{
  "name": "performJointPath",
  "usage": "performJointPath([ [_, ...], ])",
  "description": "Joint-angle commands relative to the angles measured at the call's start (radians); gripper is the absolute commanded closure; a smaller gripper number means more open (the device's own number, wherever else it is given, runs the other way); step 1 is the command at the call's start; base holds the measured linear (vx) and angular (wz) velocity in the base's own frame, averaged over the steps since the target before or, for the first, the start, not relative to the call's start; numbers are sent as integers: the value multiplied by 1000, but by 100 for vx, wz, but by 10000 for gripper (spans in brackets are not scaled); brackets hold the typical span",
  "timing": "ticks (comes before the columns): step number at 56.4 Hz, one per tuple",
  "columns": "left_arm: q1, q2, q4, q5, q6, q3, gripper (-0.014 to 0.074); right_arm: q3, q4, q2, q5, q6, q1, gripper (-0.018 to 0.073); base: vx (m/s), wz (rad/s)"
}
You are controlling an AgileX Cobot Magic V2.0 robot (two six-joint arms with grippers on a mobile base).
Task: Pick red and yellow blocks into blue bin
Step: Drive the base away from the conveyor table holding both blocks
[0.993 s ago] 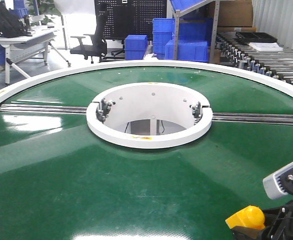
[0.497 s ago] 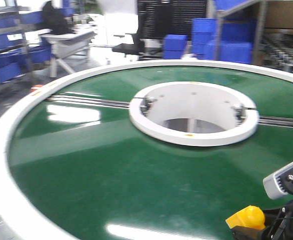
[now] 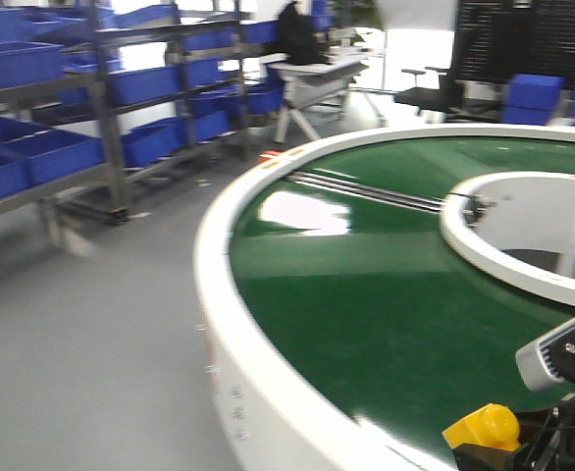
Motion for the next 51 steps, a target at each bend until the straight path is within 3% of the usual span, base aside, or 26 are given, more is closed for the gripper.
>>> performJointPath([
  [1, -8, 22, -5, -89, -7, -23, 311, -27, 16, -17, -60, -12, -1, 303, -10, 75],
  [51, -8, 22, -5, -89, -7, -23, 311, -27, 16, -17, -60, -12, -1, 303, -8, 65],
])
